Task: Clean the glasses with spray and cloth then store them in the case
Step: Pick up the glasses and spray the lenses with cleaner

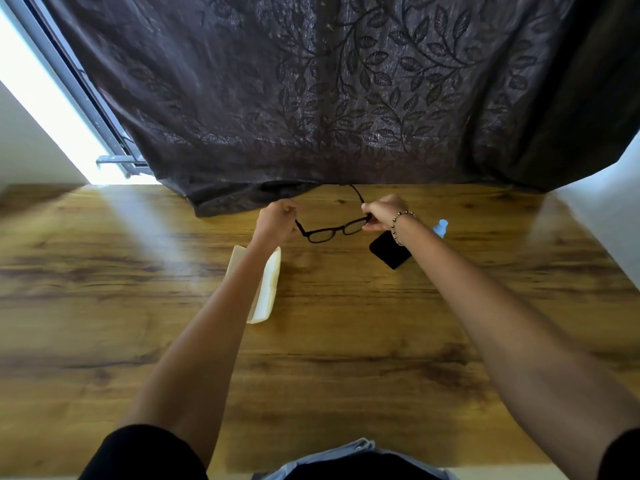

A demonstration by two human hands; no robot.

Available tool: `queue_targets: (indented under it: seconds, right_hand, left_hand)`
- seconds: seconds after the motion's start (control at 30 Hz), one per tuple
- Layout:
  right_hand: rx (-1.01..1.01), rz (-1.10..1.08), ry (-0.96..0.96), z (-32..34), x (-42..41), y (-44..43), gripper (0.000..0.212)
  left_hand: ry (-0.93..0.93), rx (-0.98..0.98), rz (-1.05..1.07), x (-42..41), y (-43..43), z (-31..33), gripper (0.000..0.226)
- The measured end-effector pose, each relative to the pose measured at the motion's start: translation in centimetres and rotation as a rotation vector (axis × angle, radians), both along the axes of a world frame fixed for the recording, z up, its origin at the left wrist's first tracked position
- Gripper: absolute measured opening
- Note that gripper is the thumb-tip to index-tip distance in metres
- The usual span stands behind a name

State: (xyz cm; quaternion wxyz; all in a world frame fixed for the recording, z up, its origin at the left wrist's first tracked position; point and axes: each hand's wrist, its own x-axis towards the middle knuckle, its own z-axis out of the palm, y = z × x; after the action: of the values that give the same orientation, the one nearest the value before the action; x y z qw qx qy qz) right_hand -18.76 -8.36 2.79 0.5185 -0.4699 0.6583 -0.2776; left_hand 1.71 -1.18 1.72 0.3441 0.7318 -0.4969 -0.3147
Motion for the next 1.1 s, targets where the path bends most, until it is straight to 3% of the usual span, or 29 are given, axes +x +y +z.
queue_targets:
  seconds: [0.17, 0.37, 0.6, 0.77, 0.93, 1.03, 1.1]
  right_hand:
    - [-0.022, -0.03, 0.016, 0.9, -0.6, -0.5, 0.025]
    - [-0.067, -0.07, 0.049, 1.4, -0.6, -0.5, 0.022]
    - [-0.098, -0.102, 0.004, 2.4, -2.6, -0.5, 0.01]
    - [-0.133, -0.106, -0.007, 3.1, -3.6, -0.4, 0.009]
    - [-0.617, 0.125, 0.529, 2.9, -7.0, 1.7, 0.014]
    - [-0.678, 0.194, 0.533, 1.7, -9.3, 2.8, 0.017]
    - [-0.638, 0.177, 0.505, 0.2, -10.6, 3.8, 0.037]
  left_hand:
    - [-0.431, -0.137, -0.291, 0.9, 0.9, -0.2, 0.028]
    - [-0.597, -0.276, -0.462, -0.1, 1.8, 0.2, 0.032]
    - [-0.557, -0.39, -0.444, -0.9, 2.4, 0.6, 0.027]
    - [-0.409, -0.527, -0.344, -2.2, 2.6, 1.3, 0.021]
    - [-0.386, -0.568, -0.268, -2.8, 2.8, 1.6, 0.015]
    - [-0.286, -0.54, -0.217, -3.3, 3.0, 1.5, 0.02]
    - [-0.273, -0.529, -0.209, -3.6, 3.0, 1.5, 0.022]
